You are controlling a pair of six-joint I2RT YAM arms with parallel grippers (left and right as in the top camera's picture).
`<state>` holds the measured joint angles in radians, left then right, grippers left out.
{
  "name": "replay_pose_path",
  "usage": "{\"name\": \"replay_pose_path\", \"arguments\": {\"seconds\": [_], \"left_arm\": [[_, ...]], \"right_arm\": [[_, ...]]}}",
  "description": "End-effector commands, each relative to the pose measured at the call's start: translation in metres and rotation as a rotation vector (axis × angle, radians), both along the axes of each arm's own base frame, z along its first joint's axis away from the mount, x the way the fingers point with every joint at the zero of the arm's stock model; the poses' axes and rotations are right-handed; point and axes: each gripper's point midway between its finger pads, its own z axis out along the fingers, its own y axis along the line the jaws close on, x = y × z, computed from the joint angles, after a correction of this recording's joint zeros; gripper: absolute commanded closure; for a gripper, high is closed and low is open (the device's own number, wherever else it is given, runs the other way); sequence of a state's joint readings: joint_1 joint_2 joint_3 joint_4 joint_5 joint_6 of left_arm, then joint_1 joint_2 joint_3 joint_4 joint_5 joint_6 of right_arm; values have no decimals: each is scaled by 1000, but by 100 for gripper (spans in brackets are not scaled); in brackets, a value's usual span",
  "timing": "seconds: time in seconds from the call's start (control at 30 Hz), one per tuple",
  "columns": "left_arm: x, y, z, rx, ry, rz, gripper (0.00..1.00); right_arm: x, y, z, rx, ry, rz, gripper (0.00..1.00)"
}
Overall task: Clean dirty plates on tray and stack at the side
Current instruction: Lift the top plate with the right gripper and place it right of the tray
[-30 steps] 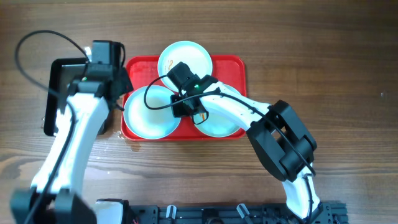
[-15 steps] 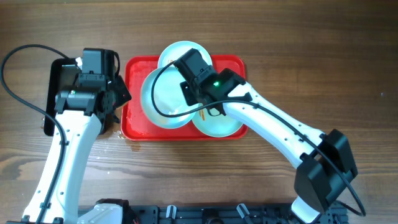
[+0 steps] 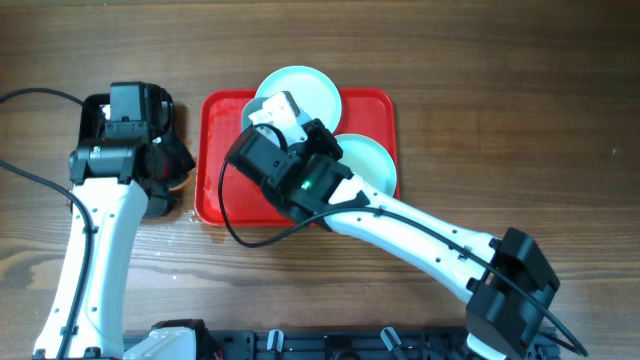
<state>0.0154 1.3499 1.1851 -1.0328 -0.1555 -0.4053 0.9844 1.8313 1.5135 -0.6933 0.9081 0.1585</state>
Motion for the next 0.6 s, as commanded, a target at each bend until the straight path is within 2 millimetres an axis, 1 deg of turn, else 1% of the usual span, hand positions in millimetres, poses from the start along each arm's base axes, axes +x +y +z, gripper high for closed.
{"name": "replay_pose_path", "arguments": {"seconds": [0.0, 0.1, 0.13, 0.2, 0.33, 0.43, 0.47, 0.5, 0.57], "left_arm": [[2, -5, 8, -30, -29, -17, 96], [2, -5, 8, -30, -29, -17, 96], [2, -5, 8, -30, -29, -17, 96], [3, -5, 9, -30, -32, -17, 96], [4, -7, 8, -44, -35, -23, 96], [5, -7, 8, -44, -37, -24, 96], [5, -7, 8, -43, -37, -23, 96], [5, -7, 8, -43, -36, -23, 96], [5, -7, 8, -43, -36, -23, 96]], "right_arm": [[5, -15, 38, -90, -148, -63, 96], [7, -17, 54, -129, -223, -91, 96], [7, -15, 58, -136, -236, -85, 96], [5, -4, 62, -138, -249, -53, 96], [-7, 21, 69, -99, -279, 5, 96], [-11, 29, 67, -69, -270, 27, 96], [-11, 31, 63, -45, -256, 33, 96], [-13, 35, 54, -4, -217, 52, 96], [-15, 37, 44, 48, -172, 59, 96]]}}
